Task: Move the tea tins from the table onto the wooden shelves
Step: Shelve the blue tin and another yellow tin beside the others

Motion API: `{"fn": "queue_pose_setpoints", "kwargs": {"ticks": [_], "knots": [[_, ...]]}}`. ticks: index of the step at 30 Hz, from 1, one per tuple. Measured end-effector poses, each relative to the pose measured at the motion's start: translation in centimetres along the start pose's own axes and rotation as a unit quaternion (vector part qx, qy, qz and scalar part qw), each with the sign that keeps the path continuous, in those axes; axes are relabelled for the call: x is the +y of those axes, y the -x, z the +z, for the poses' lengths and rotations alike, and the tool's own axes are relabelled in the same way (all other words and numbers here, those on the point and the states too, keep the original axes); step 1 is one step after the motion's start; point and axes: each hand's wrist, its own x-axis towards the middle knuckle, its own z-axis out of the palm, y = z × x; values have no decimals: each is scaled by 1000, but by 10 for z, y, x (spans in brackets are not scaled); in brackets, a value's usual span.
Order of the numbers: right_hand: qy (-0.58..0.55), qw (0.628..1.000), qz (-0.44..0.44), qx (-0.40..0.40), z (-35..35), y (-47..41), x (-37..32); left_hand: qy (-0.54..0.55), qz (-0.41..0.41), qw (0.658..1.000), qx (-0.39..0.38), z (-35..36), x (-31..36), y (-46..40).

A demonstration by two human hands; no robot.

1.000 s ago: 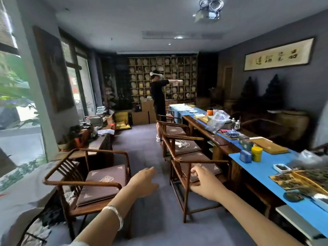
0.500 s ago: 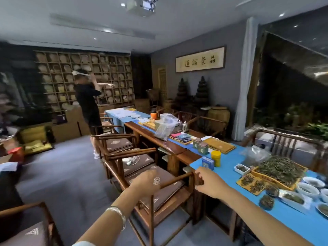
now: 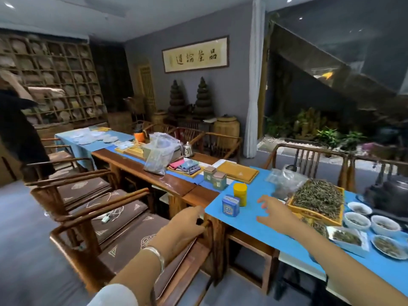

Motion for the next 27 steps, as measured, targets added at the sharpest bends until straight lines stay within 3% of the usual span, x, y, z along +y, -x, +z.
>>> {"fn": "queue_pose_setpoints", "kwargs": {"ticks": [9, 27], "knots": [[-39, 999, 39, 0, 26, -181, 32, -19, 19, 999, -36, 4, -55, -189], [-76, 968, 227, -70, 120, -395, 178, 138, -30, 963, -231, 169, -184, -462]]}}
